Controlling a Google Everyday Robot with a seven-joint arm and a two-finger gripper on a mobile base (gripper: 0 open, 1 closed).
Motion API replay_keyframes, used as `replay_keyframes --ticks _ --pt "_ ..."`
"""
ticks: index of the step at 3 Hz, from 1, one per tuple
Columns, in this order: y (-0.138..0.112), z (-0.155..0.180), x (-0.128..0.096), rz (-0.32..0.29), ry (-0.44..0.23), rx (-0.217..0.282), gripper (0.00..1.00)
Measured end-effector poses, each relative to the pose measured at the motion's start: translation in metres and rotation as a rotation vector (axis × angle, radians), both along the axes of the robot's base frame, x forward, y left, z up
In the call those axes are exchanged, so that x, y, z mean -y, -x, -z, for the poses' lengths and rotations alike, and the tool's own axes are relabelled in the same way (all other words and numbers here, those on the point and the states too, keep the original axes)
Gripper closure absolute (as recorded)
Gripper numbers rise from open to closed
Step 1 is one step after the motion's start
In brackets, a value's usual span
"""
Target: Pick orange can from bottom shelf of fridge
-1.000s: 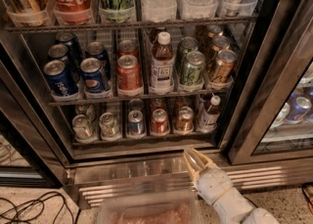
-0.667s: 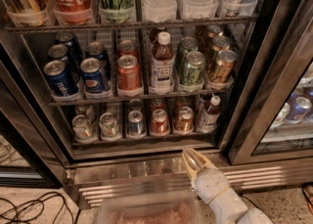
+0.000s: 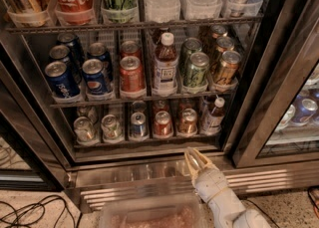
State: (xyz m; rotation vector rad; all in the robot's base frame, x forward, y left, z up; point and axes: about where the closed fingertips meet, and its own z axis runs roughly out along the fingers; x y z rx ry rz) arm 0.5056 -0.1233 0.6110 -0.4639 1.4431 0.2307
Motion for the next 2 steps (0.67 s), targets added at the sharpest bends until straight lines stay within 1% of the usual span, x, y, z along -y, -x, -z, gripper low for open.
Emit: replay_keyframes --ticks 2 --pt "-0.023 0.011 0.008 0.081 0.019 0.039 1.00"
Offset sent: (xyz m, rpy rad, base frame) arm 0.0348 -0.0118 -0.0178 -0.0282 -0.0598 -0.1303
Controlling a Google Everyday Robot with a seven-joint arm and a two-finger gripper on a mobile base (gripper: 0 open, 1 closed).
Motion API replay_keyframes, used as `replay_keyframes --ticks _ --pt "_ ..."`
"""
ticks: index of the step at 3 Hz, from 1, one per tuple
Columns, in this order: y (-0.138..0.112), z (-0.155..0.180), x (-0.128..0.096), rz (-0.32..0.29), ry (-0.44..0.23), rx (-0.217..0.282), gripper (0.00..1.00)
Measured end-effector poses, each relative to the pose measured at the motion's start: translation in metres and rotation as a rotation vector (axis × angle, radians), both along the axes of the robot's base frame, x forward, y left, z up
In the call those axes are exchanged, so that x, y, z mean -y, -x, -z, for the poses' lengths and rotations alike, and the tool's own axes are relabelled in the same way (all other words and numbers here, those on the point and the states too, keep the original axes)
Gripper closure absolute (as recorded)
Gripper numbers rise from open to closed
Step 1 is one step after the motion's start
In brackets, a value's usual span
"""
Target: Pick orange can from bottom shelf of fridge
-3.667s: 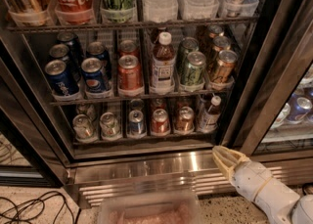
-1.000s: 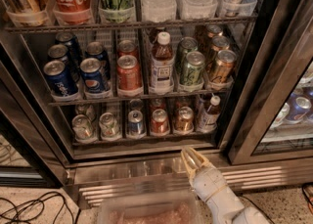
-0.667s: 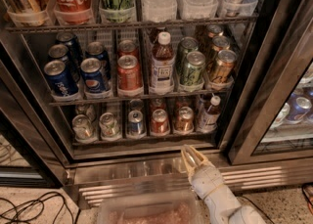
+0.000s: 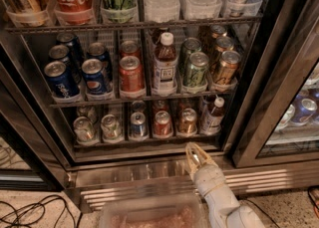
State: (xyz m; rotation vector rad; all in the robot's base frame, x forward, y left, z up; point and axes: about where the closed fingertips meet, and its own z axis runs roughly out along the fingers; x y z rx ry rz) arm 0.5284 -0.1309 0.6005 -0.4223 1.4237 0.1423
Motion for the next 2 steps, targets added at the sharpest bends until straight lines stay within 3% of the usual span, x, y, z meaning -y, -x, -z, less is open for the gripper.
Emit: replay_keyframes --ticks 1,2 --pt "-0.0115 0.0039 -0.0003 0.026 0.001 0.019 1.00" --pt "-0.0212 0.0067 -0.0027 0.034 -0.004 0.029 0.81"
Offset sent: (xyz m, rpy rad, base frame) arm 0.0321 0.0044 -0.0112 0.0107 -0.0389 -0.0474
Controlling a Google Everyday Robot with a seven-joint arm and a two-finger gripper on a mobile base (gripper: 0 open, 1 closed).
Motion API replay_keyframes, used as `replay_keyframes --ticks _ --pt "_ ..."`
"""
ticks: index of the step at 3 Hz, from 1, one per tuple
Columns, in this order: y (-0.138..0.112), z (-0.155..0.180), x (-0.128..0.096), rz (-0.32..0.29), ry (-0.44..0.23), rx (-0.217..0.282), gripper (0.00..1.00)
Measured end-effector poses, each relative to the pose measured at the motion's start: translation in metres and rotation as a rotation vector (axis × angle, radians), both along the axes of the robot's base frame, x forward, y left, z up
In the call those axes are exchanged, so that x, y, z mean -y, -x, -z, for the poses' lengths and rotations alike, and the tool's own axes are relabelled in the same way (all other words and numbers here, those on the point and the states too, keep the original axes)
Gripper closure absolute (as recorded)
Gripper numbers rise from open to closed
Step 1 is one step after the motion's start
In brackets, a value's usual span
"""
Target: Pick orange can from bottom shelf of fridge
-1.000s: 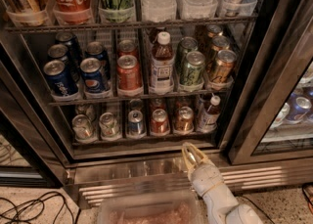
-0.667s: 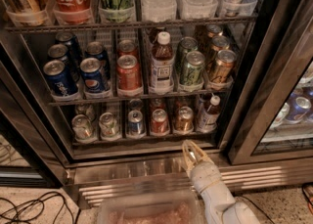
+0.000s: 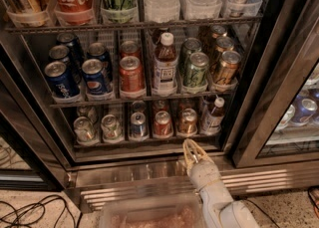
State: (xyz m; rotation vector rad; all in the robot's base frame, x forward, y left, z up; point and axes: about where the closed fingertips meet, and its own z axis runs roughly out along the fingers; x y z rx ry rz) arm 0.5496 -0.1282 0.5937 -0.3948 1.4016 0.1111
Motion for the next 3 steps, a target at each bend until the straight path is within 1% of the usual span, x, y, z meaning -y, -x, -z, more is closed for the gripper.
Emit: replay_keyframes --ticks 2,3 --pt "-0.0108 -0.0017 -0.0001 0.004 0.003 0.014 0.35" --pt "-0.0168 -0.0038 0.0015 0.008 0.005 0.024 0.22"
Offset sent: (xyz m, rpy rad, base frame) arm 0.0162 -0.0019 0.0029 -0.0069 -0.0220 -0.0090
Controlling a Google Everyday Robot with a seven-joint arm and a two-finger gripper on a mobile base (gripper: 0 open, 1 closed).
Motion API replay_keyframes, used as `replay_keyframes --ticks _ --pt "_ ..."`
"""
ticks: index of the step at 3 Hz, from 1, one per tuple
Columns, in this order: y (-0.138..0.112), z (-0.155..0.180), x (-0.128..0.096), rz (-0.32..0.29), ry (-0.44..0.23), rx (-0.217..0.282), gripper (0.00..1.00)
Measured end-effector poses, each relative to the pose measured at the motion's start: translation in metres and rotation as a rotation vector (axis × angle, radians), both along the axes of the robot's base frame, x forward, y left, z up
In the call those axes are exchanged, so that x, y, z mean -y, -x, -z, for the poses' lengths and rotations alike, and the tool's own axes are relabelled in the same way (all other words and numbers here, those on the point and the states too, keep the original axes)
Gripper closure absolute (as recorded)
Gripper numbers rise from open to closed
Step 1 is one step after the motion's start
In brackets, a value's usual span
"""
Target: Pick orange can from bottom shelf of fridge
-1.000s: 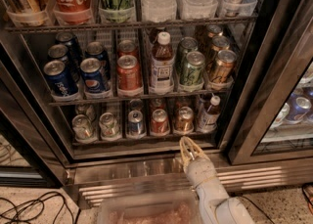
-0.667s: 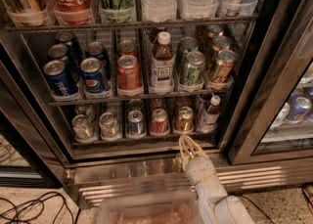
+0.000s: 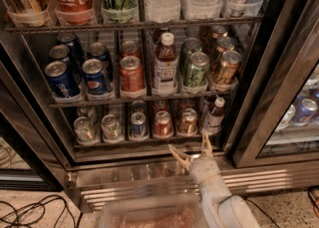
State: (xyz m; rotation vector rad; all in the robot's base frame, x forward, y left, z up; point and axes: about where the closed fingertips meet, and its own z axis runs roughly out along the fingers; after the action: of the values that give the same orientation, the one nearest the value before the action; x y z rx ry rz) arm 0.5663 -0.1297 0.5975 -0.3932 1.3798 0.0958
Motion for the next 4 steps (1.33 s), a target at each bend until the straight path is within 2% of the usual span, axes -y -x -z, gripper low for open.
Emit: replay_keyframes --ticks 1,3,4 --pt "-0.006 -0.001 -0.001 -0.003 0.001 0.006 0.22" --pt "-0.021 -0.004 -0.005 -0.016 0.003 0.025 0.34" --pt "-0.030 -0.008 -0.003 -0.014 0.009 0.036 0.28"
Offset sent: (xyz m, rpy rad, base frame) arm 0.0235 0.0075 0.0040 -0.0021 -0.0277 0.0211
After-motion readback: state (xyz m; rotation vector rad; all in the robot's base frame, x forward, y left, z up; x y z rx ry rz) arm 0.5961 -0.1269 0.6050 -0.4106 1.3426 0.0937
